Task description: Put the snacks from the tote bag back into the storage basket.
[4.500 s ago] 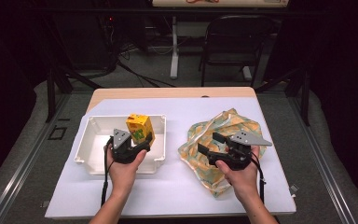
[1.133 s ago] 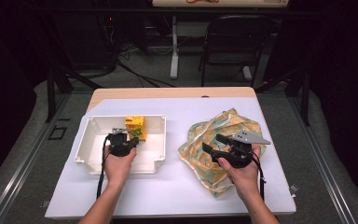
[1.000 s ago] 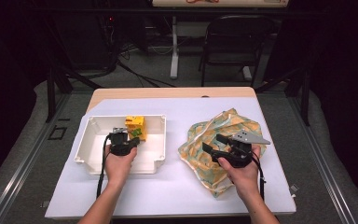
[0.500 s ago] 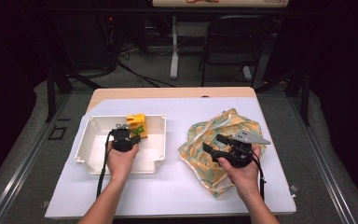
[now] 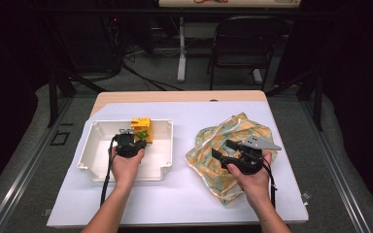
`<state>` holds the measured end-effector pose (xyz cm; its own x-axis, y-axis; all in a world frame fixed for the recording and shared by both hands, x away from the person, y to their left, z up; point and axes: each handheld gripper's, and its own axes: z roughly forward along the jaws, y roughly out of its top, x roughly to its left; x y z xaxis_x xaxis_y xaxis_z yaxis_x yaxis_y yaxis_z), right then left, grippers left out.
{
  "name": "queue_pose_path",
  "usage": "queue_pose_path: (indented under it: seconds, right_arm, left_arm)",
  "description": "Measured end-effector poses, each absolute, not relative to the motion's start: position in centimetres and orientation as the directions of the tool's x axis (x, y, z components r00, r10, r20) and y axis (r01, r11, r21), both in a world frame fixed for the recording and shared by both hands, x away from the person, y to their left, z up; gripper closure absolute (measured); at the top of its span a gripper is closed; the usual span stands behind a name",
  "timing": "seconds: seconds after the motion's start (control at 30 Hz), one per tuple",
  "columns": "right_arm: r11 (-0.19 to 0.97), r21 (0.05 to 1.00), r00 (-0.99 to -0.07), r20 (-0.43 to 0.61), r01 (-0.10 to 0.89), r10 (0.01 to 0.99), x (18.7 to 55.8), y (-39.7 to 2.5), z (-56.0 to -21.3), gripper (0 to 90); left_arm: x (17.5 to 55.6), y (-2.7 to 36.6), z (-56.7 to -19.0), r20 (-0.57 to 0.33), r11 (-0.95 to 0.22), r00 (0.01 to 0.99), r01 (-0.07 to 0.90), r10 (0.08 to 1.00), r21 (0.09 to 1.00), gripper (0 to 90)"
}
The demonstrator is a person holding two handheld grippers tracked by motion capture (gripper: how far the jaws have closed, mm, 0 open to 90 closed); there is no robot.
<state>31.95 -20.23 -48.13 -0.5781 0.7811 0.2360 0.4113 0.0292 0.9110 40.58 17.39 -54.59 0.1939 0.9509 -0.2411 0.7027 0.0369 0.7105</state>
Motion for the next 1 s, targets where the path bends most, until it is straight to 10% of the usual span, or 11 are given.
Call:
queue_pose_path:
  seconds: [0.23,0.47,1.0]
  right_arm:
    - [0.033,0.913,-0.572,0.227,0.407,0.788,32.0,-20.3,-48.3,28.1]
    - [0.056,0.911,-0.574,0.209,0.41,0.792,31.8,-20.4,-48.4,26.2]
    - [0.069,0.905,-0.533,0.184,0.42,0.826,30.8,-22.6,-48.9,17.8]
  left_arm:
    - [39.3,17.9,-53.5,-0.293,0.061,0.238,0.671,0.926,0.738,49.2]
    - [37.2,18.4,-52.7,-0.336,0.058,0.335,0.626,0.88,0.777,1.9]
    - [32.8,19.1,-51.2,-0.291,-0.01,0.478,0.533,0.829,0.846,0.2]
